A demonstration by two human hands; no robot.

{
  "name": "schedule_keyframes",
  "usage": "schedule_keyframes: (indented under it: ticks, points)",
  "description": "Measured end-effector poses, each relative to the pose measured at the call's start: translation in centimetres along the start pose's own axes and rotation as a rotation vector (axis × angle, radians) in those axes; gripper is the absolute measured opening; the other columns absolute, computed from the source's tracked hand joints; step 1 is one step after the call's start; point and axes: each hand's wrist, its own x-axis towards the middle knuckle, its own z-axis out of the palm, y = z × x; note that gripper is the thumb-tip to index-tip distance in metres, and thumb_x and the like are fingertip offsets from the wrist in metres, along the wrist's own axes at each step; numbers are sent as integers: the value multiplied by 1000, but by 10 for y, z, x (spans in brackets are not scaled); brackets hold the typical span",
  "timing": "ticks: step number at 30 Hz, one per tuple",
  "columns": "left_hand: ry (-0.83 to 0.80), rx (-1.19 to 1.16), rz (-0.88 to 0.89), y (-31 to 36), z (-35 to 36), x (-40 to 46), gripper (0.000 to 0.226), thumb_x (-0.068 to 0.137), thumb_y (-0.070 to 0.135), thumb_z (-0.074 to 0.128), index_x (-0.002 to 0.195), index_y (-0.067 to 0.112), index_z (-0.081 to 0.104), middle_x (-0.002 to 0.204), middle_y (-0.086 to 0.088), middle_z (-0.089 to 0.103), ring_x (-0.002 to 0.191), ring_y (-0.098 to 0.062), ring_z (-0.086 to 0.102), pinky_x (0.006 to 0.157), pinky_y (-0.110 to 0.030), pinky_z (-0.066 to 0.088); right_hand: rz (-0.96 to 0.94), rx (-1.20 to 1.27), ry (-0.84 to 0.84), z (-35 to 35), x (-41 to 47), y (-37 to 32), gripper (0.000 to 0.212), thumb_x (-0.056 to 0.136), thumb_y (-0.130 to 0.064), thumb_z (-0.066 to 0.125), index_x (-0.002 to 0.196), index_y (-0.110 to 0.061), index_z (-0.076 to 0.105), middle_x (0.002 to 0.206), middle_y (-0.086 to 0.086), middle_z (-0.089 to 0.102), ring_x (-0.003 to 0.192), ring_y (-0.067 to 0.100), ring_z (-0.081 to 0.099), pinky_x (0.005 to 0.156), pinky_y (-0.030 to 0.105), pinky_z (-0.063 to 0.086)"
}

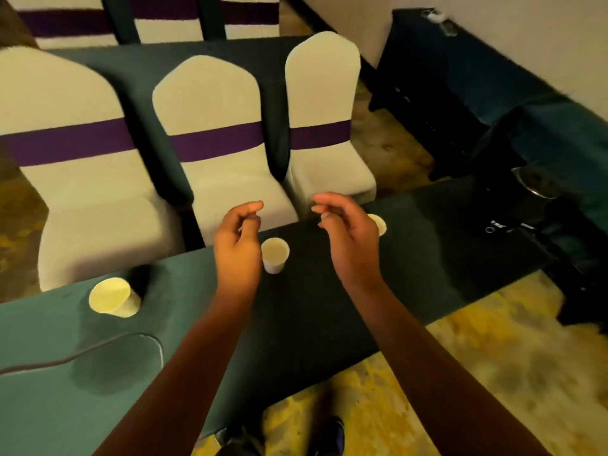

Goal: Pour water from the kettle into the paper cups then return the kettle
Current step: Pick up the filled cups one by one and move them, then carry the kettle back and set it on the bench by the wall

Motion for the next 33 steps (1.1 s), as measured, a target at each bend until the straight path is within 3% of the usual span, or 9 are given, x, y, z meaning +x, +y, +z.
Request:
schedule_keyframes:
  ticks: [3,6,12,16,19,22,25,29,33]
  points:
    - [-72,-3,26,14,50,-21,29,97,19,47,113,25,71,96,26,69,88,17,61,80,-6,45,9,0,42,-54,4,-1,29,97,-16,56,120,-13,73,100,-20,72,94,2,69,78,14,56]
    - [-116,-30,21,25,100,-42,28,98,19,47,112,25,70,104,20,69,99,6,62,86,-15,44,-7,-13,80,-106,5,1,28,96,-17,55,117,-14,74,100,-17,71,94,-2,68,80,10,52]
    - [-232,-33,29,45,190,-92,28,100,15,47,107,29,70,107,10,68,102,0,60,94,-23,47,41,-34,197,-205,6,7,23,102,-5,57,117,-8,74,115,6,75,110,17,69,96,48,59]
    - [-290,-82,20,54,248,-116,27,99,18,47,105,26,72,105,11,70,99,5,62,96,-31,50,56,-53,245,-260,4,11,23,102,-7,57,118,-10,74,115,3,74,110,14,69,97,48,59]
    - [-337,-148,-5,51,285,-124,29,95,22,47,100,26,75,106,8,73,106,-7,65,101,-35,51,88,-7,316,-295,4,23,30,100,-23,52,115,-11,75,112,1,75,106,11,70,94,40,60]
    - [-383,-191,-234,55,326,-120,36,96,17,51,82,28,82,109,4,76,108,-11,66,107,-37,47,123,81,411,-324,11,38,43,98,-30,42,112,-8,76,113,4,76,106,14,71,91,35,58]
    - [-448,-215,-421,55,370,-115,41,93,13,58,62,29,80,91,9,77,105,-14,68,101,-29,49,172,100,483,-357,21,61,39,97,-30,44,105,-13,78,110,3,77,103,14,71,90,36,57]
    - [-571,-308,-324,40,418,-115,31,100,11,43,96,16,73,105,0,75,115,-17,67,103,-30,49,162,70,552,-395,43,86,33,92,-41,46,94,-28,76,105,0,77,103,21,71,95,49,57]
    - [-656,-309,-253,37,479,-104,30,97,16,45,110,11,71,114,-5,74,112,-17,69,99,-29,52,200,78,655,-431,78,105,39,98,-40,42,87,-28,77,101,10,77,103,34,71,97,59,53]
